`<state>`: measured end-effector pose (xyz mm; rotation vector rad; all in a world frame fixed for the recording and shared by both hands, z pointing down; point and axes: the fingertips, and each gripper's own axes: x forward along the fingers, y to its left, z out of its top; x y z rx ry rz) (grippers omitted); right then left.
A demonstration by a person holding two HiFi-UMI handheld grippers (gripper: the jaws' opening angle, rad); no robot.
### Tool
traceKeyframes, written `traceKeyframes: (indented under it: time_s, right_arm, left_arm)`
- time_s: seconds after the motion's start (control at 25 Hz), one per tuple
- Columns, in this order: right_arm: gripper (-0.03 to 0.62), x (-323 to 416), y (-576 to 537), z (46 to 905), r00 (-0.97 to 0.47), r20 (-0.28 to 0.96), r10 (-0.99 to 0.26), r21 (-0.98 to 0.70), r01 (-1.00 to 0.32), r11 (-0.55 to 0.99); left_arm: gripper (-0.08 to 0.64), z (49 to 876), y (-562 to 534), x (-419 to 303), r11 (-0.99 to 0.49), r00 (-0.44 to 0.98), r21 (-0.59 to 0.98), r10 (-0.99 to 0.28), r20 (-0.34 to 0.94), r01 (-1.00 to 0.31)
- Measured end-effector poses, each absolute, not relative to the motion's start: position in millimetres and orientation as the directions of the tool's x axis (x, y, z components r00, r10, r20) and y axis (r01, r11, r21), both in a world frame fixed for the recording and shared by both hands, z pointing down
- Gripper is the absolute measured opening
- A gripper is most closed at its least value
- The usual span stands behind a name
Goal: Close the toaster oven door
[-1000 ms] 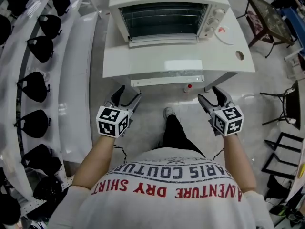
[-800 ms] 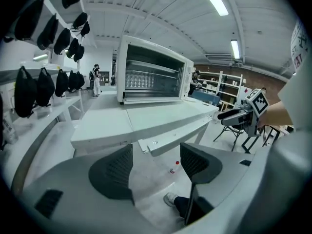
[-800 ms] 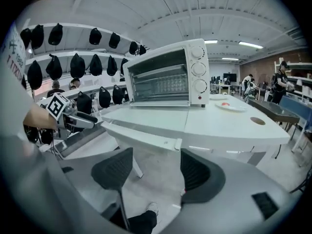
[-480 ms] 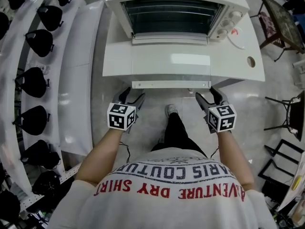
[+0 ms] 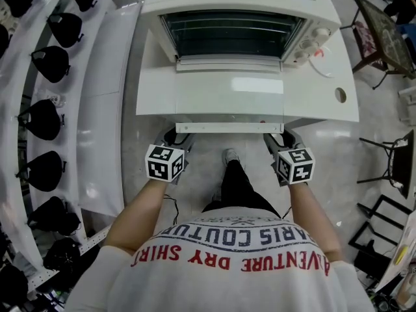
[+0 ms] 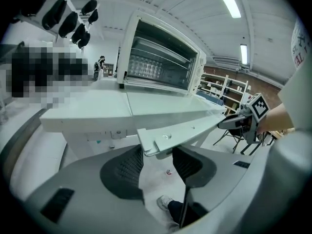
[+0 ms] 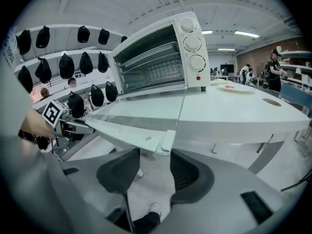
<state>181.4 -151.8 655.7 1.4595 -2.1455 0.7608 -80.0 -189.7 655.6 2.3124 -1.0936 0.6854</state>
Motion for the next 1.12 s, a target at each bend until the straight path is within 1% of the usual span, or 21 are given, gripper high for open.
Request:
traceKeyframes:
  time_s: [0.2, 0.24, 0.72, 1.12]
  right_arm:
    - [0.142, 178.0, -157.2, 653.1, -0.373, 0.616, -0.693, -0.201, -0.926, 0.319]
    - [0.135, 177.5, -156.7, 653.6, -0.378, 0.616, -0.691, -0.206, -0.924, 0.321]
    - [0.120, 177.7, -154.5, 650.9, -0.398, 0.625, -0.672, -0.241, -0.916, 0.320]
    - [0.117, 182.2, -148.5, 631.8, -0.413, 0.600, -0.685, -0.277, -0.911, 0.307]
  left_arm:
    - [0.155, 653.7, -189.2, -74.1, -0.581, 0.576, 0.221, -0.543, 0.611, -0.783]
    - [0.155, 653.7, -188.7, -74.0, -0.583, 0.578, 0.223, -0.540, 0.612, -0.781]
    - [0.146, 649.5, -187.4, -73.7, -0.575, 0.578, 0.235, -0.536, 0.616, -0.784]
    - [0.135, 628.3, -183.5, -71.4, -0.567, 0.589, 0.254, -0.549, 0.592, -0.784]
